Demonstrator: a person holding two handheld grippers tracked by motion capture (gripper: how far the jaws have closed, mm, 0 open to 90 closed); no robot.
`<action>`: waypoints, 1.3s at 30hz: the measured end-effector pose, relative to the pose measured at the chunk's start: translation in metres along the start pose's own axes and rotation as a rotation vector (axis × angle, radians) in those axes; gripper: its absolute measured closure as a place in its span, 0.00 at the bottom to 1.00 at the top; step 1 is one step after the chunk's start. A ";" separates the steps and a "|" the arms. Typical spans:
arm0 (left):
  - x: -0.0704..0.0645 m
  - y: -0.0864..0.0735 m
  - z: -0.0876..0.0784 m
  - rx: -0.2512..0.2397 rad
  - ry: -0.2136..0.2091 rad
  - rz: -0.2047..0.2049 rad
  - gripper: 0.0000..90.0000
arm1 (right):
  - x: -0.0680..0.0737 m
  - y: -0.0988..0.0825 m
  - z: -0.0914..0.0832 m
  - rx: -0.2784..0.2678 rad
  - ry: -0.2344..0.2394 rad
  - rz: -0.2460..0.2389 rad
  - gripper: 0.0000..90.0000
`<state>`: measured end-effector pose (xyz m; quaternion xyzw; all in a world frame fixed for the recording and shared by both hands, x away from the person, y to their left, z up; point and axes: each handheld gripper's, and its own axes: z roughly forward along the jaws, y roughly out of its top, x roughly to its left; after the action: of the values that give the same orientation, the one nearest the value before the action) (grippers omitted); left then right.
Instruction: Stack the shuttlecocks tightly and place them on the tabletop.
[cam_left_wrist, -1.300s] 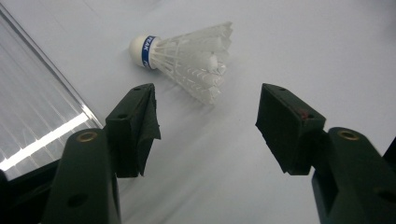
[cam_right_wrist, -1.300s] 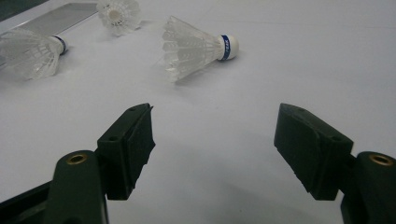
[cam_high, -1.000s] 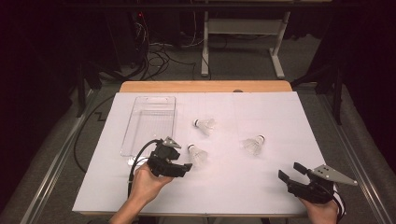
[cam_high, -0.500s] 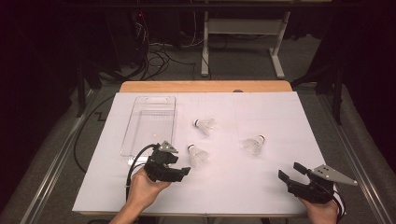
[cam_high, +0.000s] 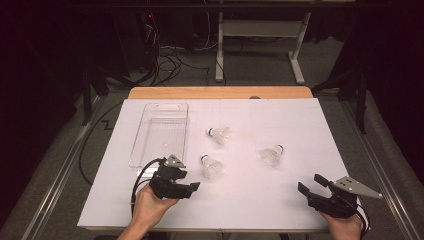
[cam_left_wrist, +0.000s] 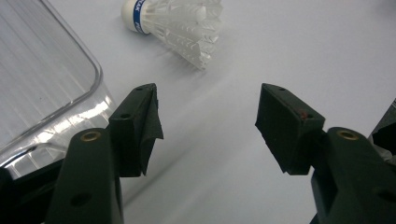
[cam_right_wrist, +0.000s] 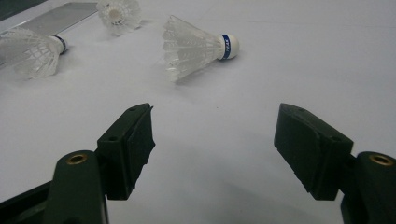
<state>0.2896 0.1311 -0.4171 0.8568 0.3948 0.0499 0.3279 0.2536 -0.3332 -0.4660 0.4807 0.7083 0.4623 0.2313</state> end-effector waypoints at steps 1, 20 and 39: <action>0.000 -0.001 -0.001 -0.004 0.000 0.000 0.44 | 0.000 0.000 0.000 0.002 0.001 0.001 0.32; 0.004 -0.019 -0.013 -0.038 0.043 -0.022 0.39 | 0.001 0.000 0.001 0.000 0.001 -0.003 0.32; 0.013 -0.029 -0.022 -0.061 0.067 -0.052 0.38 | 0.001 0.000 0.001 -0.001 0.001 -0.004 0.32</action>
<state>0.2726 0.1657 -0.4201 0.8338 0.4260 0.0820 0.3416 0.2540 -0.3324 -0.4659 0.4789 0.7093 0.4624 0.2318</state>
